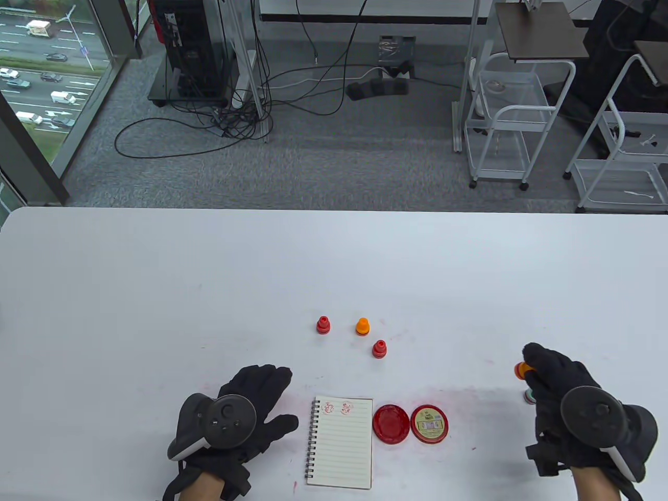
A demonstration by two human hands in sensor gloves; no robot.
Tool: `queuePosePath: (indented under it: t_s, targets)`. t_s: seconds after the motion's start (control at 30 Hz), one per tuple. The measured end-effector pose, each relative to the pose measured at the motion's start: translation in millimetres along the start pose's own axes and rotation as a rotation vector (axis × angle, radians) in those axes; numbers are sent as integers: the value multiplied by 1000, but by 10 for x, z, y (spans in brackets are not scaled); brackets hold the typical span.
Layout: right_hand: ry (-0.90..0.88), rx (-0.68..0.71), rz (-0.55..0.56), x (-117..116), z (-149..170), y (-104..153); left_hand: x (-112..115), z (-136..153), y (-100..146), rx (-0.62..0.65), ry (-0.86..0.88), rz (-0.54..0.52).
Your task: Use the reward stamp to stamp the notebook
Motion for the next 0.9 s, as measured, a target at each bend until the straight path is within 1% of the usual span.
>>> queuePosePath:
  t_s: [0.1,0.2,0.53,0.63,0.73,0.9]
  targets:
    - [51,-40,-40,-28,186,-50,-16,-1,4,-7,-6,0]
    - [54,-84,-81,-107,325,-82,-27,6,9,-18,-26,4]
    - [107,-191,-244,-624,653,-67,-20,31,7,-45,-28,22]
    - [119,-207,-275,-742,717,-62,-22,32,12,-56,-61,31]
    - [133,-213,-301,-828,756,-59,-20,33,11,-62,-59,38]
    - [138,-233,-328,-919,807,-55,-18,36,13,-73,-55,49]
Point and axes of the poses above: the tracker on the back of each hand, its own z axis roughly to the little-finger side, its own y axis roughly from the fingertips to the wrist, x = y × z, the point moved 1 cm from there along -y, roughly from the wrist to the fingertips, and after that the axes turned 7 degrees about y, right-handed, at the moved point
